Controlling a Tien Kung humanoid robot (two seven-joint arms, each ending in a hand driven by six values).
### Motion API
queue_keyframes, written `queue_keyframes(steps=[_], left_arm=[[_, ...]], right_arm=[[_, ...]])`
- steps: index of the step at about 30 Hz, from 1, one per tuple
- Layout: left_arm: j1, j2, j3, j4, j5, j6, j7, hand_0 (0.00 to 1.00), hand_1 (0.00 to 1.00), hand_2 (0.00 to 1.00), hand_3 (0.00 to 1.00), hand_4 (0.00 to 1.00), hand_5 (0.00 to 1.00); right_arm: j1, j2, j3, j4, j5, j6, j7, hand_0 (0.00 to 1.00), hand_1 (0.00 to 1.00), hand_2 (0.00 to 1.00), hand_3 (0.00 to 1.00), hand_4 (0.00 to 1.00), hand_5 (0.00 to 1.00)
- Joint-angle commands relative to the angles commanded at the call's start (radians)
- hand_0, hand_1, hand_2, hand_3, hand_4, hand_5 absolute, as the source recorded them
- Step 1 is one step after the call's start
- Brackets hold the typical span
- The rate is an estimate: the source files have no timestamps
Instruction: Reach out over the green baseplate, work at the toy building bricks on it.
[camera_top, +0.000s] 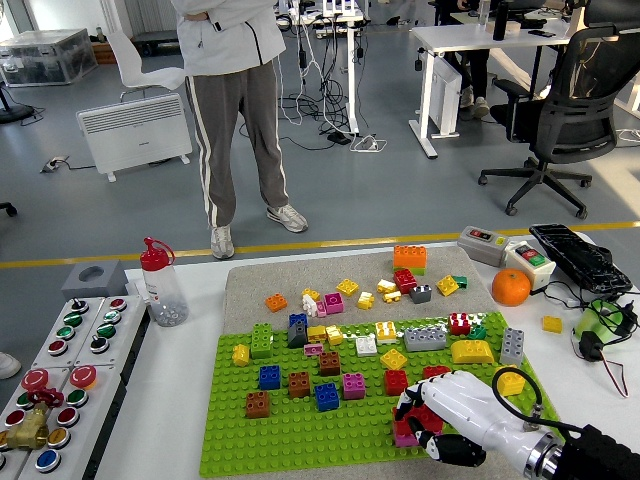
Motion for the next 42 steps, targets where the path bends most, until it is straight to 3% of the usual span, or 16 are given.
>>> queue_keyframes(steps=[23,42], left_arm=[[0.006,0.0,0.002,0.0,0.001,-0.001,0.0,0.665,0.613,0.569,0.456,0.238,0.998],[-0.002,0.001,0.003,0.0,-0.003,-0.001,-0.003,0.667,0.614,0.57,0.456,0.239,0.998]], right_arm=[[-0.002,-0.001,-0.013,0.001,-0.001,-0.01,0.003,0.55,0.625,0.621,0.581,0.348,0.147],[0.016,0.03,-0.006,-0.075,0.01,-0.011,0.007,0.545,0.623,0.621,0.581,0.348,0.146]])
